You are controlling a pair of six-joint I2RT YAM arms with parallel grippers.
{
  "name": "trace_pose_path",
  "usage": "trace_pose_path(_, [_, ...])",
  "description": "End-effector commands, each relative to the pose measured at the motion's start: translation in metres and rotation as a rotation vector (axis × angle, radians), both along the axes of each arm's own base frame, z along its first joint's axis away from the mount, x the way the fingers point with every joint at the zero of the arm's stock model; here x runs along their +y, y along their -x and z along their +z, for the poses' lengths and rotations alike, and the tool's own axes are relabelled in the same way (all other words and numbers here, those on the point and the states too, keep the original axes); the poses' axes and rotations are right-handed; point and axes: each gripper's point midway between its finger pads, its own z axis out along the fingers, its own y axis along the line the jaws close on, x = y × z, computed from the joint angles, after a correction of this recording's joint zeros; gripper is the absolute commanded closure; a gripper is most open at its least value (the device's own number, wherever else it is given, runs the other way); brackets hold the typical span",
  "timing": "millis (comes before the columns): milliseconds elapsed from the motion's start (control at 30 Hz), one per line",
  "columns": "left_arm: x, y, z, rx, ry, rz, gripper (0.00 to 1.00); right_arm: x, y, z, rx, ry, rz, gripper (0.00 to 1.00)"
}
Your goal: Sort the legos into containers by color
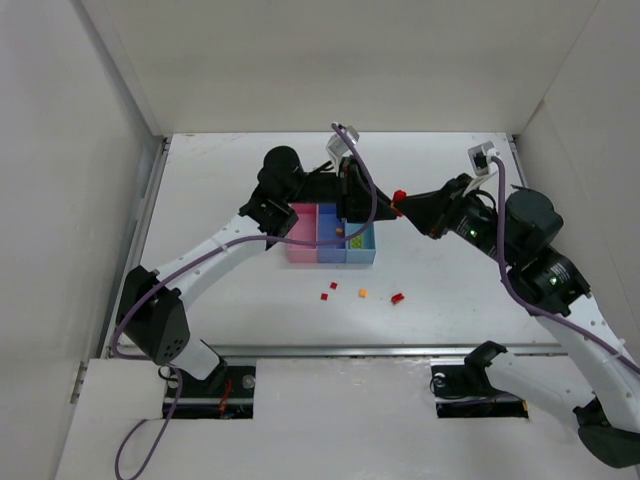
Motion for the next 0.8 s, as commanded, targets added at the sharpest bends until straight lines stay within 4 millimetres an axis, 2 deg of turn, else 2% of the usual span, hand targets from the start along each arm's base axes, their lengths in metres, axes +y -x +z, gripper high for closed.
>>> trace_pose_path(0, [0.008, 0.016, -0.004, -0.005, -0.027, -0.084, 1.00, -0.048, -0.011, 0.090, -0.235, -0.137, -0.248, 1.00])
trace_pose_path(100, [0.008, 0.016, -0.004, -0.005, -0.027, -0.084, 1.00, -0.051, -0.013, 0.097, -0.248, -0.137, -0.268, 1.00])
trace_pose_path(267, [0.006, 0.014, -0.008, 0.002, -0.033, -0.084, 1.00, -0.048, -0.016, 0.094, -0.241, -0.130, -0.259, 1.00])
trace_pose_path(400, [0.006, 0.014, -0.008, 0.002, -0.033, -0.084, 1.00, -0.054, -0.018, 0.098, -0.249, -0.131, -0.295, 1.00])
trace_pose_path(500, [0.007, 0.016, -0.004, 0.003, -0.031, -0.094, 1.00, -0.058, -0.026, 0.097, -0.259, -0.097, -0.335, 1.00])
trace_pose_path(667, [0.005, 0.015, -0.008, 0.016, -0.041, -0.113, 1.00, -0.055, -0.035, 0.108, -0.293, -0.062, -0.342, 1.00])
trace_pose_path(700, [0.005, 0.015, -0.008, 0.016, -0.041, -0.113, 1.00, -0.052, -0.040, 0.104, -0.288, -0.044, -0.343, 1.00])
trace_pose_path(767, [0.005, 0.015, -0.008, 0.016, -0.041, -0.113, 1.00, -0.050, -0.039, 0.112, -0.302, -0.048, -0.324, 1.00])
